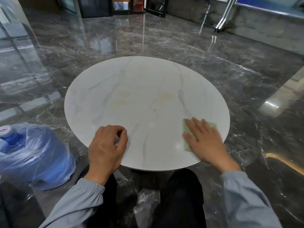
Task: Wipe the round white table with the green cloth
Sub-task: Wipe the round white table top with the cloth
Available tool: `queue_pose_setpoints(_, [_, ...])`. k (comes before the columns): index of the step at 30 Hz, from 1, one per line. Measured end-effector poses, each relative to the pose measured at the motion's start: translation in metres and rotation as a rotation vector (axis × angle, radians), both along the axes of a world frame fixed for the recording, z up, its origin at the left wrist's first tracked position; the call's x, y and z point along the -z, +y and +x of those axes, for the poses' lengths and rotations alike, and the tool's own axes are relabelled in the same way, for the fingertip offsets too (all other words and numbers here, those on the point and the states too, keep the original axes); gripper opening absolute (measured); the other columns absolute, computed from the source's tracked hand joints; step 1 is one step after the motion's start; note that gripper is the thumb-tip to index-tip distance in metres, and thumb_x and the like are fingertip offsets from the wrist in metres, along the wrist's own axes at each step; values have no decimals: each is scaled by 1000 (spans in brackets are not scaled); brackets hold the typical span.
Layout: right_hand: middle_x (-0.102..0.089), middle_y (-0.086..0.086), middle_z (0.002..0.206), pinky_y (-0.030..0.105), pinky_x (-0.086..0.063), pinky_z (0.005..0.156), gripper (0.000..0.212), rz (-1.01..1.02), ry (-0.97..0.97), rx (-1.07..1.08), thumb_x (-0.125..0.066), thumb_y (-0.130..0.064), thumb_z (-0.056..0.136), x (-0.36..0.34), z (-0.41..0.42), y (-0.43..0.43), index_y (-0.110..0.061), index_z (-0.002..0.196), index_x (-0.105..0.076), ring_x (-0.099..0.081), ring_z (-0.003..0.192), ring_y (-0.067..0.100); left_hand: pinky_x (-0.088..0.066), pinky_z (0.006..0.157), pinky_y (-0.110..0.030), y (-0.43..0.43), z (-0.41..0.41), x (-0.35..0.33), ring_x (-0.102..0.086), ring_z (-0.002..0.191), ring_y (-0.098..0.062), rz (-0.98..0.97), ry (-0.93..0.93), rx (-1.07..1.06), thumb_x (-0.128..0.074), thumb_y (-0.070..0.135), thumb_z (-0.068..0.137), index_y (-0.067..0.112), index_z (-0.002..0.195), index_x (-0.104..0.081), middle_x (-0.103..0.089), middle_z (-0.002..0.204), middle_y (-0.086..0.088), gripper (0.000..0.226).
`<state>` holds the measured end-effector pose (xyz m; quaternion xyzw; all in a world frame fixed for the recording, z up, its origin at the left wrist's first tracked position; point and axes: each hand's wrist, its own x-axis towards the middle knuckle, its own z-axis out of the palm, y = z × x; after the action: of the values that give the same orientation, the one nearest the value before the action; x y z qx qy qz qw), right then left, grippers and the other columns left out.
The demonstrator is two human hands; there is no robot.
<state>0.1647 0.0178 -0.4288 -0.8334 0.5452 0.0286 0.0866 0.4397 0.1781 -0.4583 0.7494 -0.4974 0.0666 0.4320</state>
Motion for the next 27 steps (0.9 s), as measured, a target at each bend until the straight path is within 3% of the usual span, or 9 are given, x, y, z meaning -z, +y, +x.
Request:
queue_pose_setpoints(2, [9, -13, 173, 53, 6, 127, 62, 40, 14, 108, -13, -61, 105, -4, -4, -17, -47, 163, 6, 13, 159, 17, -40, 68, -32, 0, -1, -1, -50, 82, -14, 3, 2, -4, -59, 33, 100, 22, 95, -68, -62, 85, 10, 15])
queue_pose_setpoints(4, [14, -11, 173, 54, 10, 126, 64, 39, 21, 72, -13, -60, 105, -1, 22, -7, -45, 163, 10, 18, 159, 21, -40, 68, -32, 0, -2, -1, -50, 82, -13, 4, 1, -9, -58, 34, 100, 21, 95, -68, -62, 86, 10, 17])
queue_pose_setpoints(7, [12, -11, 173, 55, 12, 125, 66, -52, -8, -202, -13, -64, 104, 10, 82, 54, -44, 164, 7, 19, 158, 21, -45, 68, -37, -1, -2, -1, -52, 82, -17, -18, -6, -19, -60, 31, 99, 19, 94, -70, -63, 85, 8, 16])
queue_pose_setpoints(11, [10, -17, 172, 48, 21, 123, 66, -10, -118, -533, -13, -69, 102, 13, 108, 110, -46, 164, 0, 26, 156, 12, -46, 71, -39, -2, -3, -2, -54, 81, -19, -30, -19, -19, -62, 28, 98, 17, 94, -70, -64, 84, 6, 14])
queue_pose_setpoints(13, [7, -20, 172, 41, 19, 124, 64, -34, -118, -515, -15, -69, 102, 9, 92, 90, -51, 162, -1, 20, 157, 9, -47, 71, -40, -1, -3, -1, -54, 81, -20, -38, -27, -8, -63, 26, 98, 16, 94, -71, -65, 84, 5, 14])
queue_pose_setpoints(16, [3, -19, 172, 39, 12, 124, 62, -45, -55, -289, -18, -67, 103, 4, 48, 32, -54, 161, 1, 12, 159, 12, -46, 71, -38, -1, -2, -1, -54, 83, -19, -46, -13, 1, -62, 27, 98, 16, 94, -71, -65, 86, 6, 14])
queue_pose_setpoints(21, [12, -15, 173, 52, 7, 127, 63, 56, 27, 92, -12, -64, 104, -4, -3, -31, -49, 162, 8, 15, 159, 16, -41, 70, -32, -2, -2, 1, -52, 81, -17, -77, -31, -22, -61, 26, 99, 16, 92, -71, -65, 84, 5, 16])
queue_pose_setpoints(23, [16, -14, 172, 54, 10, 126, 63, 45, 28, 45, -12, -63, 105, 0, 21, -13, -48, 161, 11, 19, 158, 18, -41, 70, -32, -2, -2, 2, -52, 80, -17, -102, -33, -30, -62, 26, 99, 15, 92, -70, -65, 85, 5, 15])
queue_pose_setpoints(27, [15, -14, 172, 53, 14, 124, 65, -60, -39, -338, -10, -66, 103, 11, 89, 78, -48, 162, 10, 25, 157, 17, -41, 71, -33, -3, -2, 5, -52, 79, -18, -142, -34, -44, -63, 24, 98, 15, 92, -70, -65, 83, 5, 13])
